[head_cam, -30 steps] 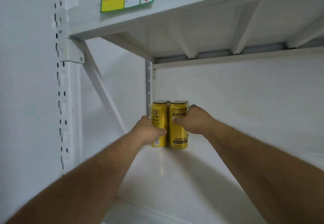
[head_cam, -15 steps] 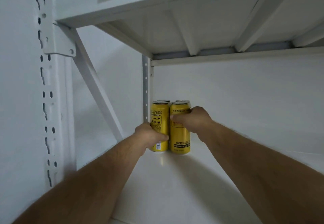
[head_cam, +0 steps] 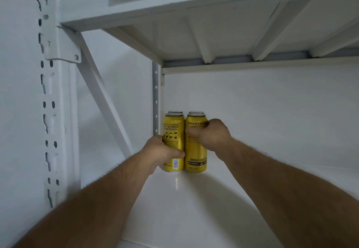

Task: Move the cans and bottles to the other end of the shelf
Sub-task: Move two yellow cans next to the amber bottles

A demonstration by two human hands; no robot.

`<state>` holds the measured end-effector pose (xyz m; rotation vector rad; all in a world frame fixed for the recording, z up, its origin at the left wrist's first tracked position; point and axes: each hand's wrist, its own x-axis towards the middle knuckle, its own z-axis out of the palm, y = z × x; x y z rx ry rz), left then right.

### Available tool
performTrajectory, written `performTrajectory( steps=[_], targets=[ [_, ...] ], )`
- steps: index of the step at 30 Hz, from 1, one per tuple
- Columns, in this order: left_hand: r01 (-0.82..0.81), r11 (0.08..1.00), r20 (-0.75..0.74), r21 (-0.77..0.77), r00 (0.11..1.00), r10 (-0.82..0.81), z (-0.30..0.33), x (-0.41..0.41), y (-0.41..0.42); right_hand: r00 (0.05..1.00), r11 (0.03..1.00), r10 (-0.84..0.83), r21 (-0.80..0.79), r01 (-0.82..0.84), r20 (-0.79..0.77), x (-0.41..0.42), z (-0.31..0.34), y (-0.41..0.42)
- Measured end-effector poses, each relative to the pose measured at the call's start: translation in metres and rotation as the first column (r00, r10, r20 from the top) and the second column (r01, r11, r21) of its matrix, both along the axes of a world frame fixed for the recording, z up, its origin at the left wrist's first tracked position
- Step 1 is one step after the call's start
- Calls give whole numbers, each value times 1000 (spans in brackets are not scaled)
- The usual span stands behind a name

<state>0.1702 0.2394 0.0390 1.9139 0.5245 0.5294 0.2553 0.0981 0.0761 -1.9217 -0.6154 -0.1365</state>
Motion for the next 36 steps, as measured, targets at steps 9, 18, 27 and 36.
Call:
performTrajectory(
  steps=[9,18,27,36],
  targets=[
    [143,990,98,19,985,-144,11,-12,-21,995,989,-90,121,86,30,-20,16,-48],
    [311,947,111,76,942,-318,18,-18,-79,970,956,-241,186,229,42,-52,26,-129],
    [413,905,142,103,894,-424,16,-28,-174,938,923,-344,202,329,44,-91,27,-229],
    [455,885,180,104,866,-466,22,-56,-300,911,900,-410,185,395,48,-132,30,-355]
  ],
)
